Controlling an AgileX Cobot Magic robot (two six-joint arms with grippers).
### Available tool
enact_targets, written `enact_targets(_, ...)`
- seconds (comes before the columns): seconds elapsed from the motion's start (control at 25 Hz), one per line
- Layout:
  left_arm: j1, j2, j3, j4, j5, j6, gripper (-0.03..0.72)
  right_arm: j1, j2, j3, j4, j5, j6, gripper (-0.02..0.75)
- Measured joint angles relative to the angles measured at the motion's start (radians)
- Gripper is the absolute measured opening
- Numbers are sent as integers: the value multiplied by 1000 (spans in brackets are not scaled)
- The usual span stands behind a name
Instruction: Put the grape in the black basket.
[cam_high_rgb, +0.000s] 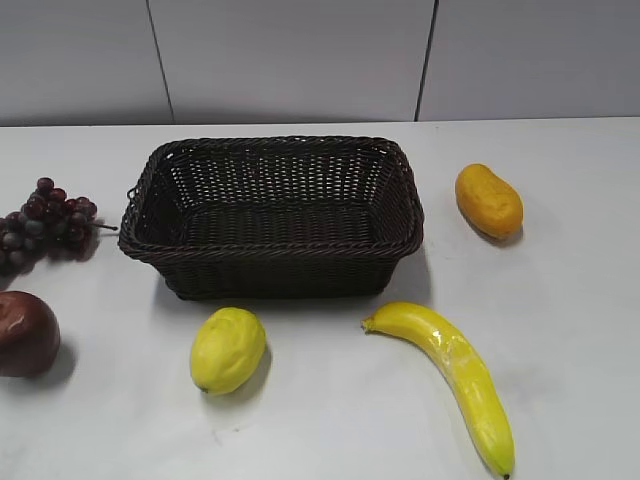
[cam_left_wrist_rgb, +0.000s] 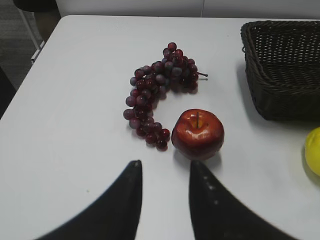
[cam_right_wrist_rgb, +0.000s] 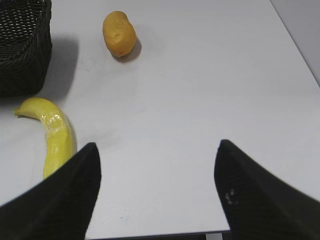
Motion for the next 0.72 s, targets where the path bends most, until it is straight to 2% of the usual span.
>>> enact_targets(0.72,0,0,0,0,0,0,242,0,0,0,0,0,0,538)
